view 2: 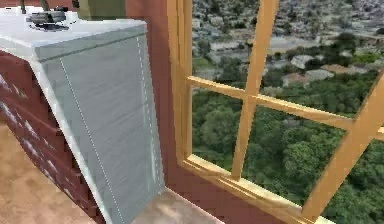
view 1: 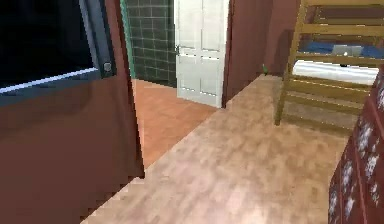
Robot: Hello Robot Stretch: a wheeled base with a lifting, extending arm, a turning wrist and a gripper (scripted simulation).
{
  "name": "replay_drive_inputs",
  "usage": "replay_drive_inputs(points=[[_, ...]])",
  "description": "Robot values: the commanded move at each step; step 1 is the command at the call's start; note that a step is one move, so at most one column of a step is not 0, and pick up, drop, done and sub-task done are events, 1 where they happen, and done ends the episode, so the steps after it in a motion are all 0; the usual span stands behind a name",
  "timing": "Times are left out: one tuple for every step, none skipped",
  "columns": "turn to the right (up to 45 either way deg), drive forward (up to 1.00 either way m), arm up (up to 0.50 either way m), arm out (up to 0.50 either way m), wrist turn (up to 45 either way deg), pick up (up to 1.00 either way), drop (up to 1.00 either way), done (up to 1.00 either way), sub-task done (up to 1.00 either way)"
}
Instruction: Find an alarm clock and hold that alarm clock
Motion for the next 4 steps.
replay_drive_inputs(points=[[0.0, 1.0, 0.0, 0.0, 0.0, 0.0, 0.0, 0.0, 0.0], [0.0, 0.8, 0.0, 0.0, 0.0, 0.0, 0.0, 0.0, 0.0], [-45.0, 0.0, 0.0, 0.0, 0.0, 0.0, 0.0, 0.0, 0.0], [-9.0, 0.0, 0.0, 0.0, 0.0, 0.0, 0.0, 0.0, 0.0]])
